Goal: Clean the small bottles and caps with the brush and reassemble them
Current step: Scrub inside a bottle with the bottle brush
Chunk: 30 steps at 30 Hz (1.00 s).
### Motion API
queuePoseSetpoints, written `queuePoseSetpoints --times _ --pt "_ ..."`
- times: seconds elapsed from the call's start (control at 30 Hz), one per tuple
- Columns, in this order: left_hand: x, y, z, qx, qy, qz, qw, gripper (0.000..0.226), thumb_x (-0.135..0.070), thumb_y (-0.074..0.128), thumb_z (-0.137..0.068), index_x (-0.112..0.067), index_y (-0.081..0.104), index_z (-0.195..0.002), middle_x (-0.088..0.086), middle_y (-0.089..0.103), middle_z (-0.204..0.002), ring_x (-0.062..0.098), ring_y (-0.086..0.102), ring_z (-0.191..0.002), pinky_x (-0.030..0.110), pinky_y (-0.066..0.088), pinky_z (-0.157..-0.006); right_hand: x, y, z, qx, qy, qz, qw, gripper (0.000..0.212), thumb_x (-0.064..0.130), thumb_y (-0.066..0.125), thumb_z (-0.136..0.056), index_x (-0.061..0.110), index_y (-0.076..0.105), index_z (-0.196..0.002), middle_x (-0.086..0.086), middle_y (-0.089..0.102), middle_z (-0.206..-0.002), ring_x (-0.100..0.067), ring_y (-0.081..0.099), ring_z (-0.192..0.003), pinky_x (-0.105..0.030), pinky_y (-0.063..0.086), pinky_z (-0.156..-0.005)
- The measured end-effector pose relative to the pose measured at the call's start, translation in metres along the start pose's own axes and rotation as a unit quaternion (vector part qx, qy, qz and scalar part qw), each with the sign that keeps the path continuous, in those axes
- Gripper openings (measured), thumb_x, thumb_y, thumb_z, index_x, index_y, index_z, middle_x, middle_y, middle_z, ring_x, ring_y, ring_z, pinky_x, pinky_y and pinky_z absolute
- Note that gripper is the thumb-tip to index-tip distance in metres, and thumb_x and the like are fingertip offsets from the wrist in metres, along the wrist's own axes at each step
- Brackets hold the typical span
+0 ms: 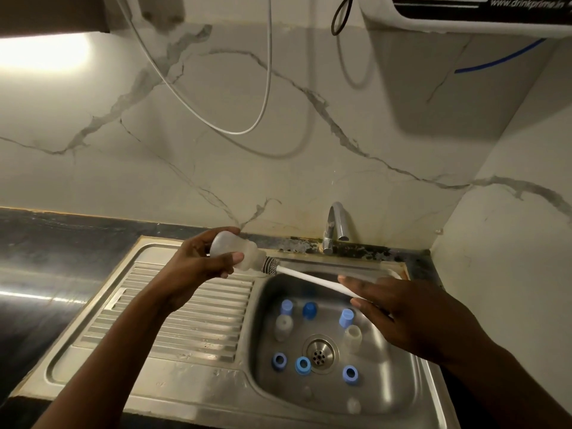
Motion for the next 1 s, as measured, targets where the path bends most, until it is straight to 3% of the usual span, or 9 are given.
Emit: queuePoseSetpoints --times 0.1,0.23,0.4,0.53,0.63,0.73,0.8,0.9,1.0 --pt "0.008 0.005 0.002 0.039 -0.059 0.078 0.994 0.066 -0.031 0.097 -0.068 -0.018 0.074 -0.128 0.022 0.064 -0.123 0.023 0.060 -0.077 0.027 0.059 -0.066 -0.002 0.003 0.005 -0.010 -0.027 0.002 1.000 0.051 0.055 0.034 -0.107 0.037 0.043 -0.154 0.018 0.050 -0.072 0.002 0.044 -0.052 -0.008 0.036 -0.047" --pt "0.018 0.013 0.005 0.066 -0.104 0.122 0.985 0.088 -0.039 0.104 -0.056 -0.013 0.071 -0.133 0.023 0.062 -0.127 0.024 0.060 -0.081 0.027 0.060 -0.069 0.002 0.006 0.006 -0.039 -0.072 0.009 0.997 0.053 0.051 0.042 -0.107 0.033 0.038 -0.157 0.013 0.055 -0.072 -0.006 0.053 -0.054 -0.021 0.053 -0.049" --pt "0.023 0.022 0.010 0.039 -0.127 0.177 0.975 0.107 -0.036 0.108 -0.044 -0.003 0.063 -0.135 0.021 0.065 -0.114 0.023 0.064 -0.072 0.026 0.064 -0.064 0.006 0.007 0.006 -0.058 -0.087 0.057 0.993 0.058 0.042 0.043 -0.106 0.028 0.028 -0.161 0.008 0.054 -0.072 -0.010 0.050 -0.049 -0.024 0.051 -0.042" --pt "0.018 0.026 0.010 0.024 -0.117 0.190 0.974 0.095 -0.037 0.109 -0.040 -0.005 0.071 -0.121 0.016 0.073 -0.099 0.022 0.064 -0.066 0.025 0.063 -0.061 0.015 0.014 0.004 -0.056 -0.072 0.077 0.993 0.064 0.036 0.040 -0.097 0.024 0.028 -0.159 0.005 0.055 -0.073 -0.011 0.047 -0.046 -0.021 0.046 -0.035" --pt "0.018 0.032 0.009 0.027 -0.109 0.153 0.982 0.080 -0.034 0.102 -0.062 -0.002 0.067 -0.127 0.020 0.066 -0.112 0.021 0.061 -0.066 0.023 0.060 -0.059 0.018 0.028 -0.002 -0.050 -0.036 0.056 0.997 0.066 0.034 0.049 -0.096 0.026 0.027 -0.157 0.004 0.054 -0.069 -0.007 0.040 -0.044 -0.017 0.042 -0.035" --pt "0.016 0.033 0.006 0.015 -0.088 0.087 0.992 0.062 -0.032 0.091 -0.081 -0.002 0.066 -0.129 0.022 0.062 -0.116 0.019 0.058 -0.065 0.023 0.055 -0.056 0.021 0.041 -0.009 -0.040 -0.001 0.046 0.998 0.065 0.040 0.046 -0.102 0.037 0.017 -0.161 0.004 0.062 -0.087 -0.006 0.050 -0.058 -0.017 0.047 -0.049" --pt "0.013 0.031 0.002 0.008 -0.067 0.024 0.997 0.073 -0.043 0.094 -0.068 -0.006 0.070 -0.126 0.020 0.066 -0.114 0.019 0.061 -0.067 0.024 0.055 -0.058 0.022 0.049 -0.009 -0.024 0.030 0.008 0.999 0.060 0.044 0.034 -0.109 0.043 0.003 -0.160 0.007 0.061 -0.099 -0.007 0.057 -0.074 -0.022 0.054 -0.064" --pt "0.006 0.028 0.001 0.024 -0.044 -0.056 0.997 0.061 -0.043 0.094 -0.070 -0.011 0.076 -0.118 0.018 0.070 -0.111 0.022 0.062 -0.071 0.027 0.055 -0.061 0.022 0.043 -0.010 0.010 0.073 -0.053 0.996 0.050 0.049 0.032 -0.110 0.043 0.021 -0.159 0.010 0.061 -0.087 -0.008 0.060 -0.069 -0.020 0.054 -0.064" --pt "0.005 0.028 0.002 0.051 -0.052 -0.024 0.997 0.039 -0.025 0.085 -0.085 -0.010 0.076 -0.119 0.020 0.069 -0.113 0.024 0.061 -0.073 0.027 0.055 -0.061 0.024 0.038 -0.008 0.048 0.080 -0.157 0.983 0.046 0.054 0.037 -0.108 0.044 0.041 -0.152 0.013 0.059 -0.072 -0.006 0.063 -0.067 -0.017 0.050 -0.059"
Point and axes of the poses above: each hand's wrist, its own z-axis away from the middle knuckle, its own y-axis out of the palm, x = y × z, the point moved 5 cm from there along -z, towards the middle knuckle
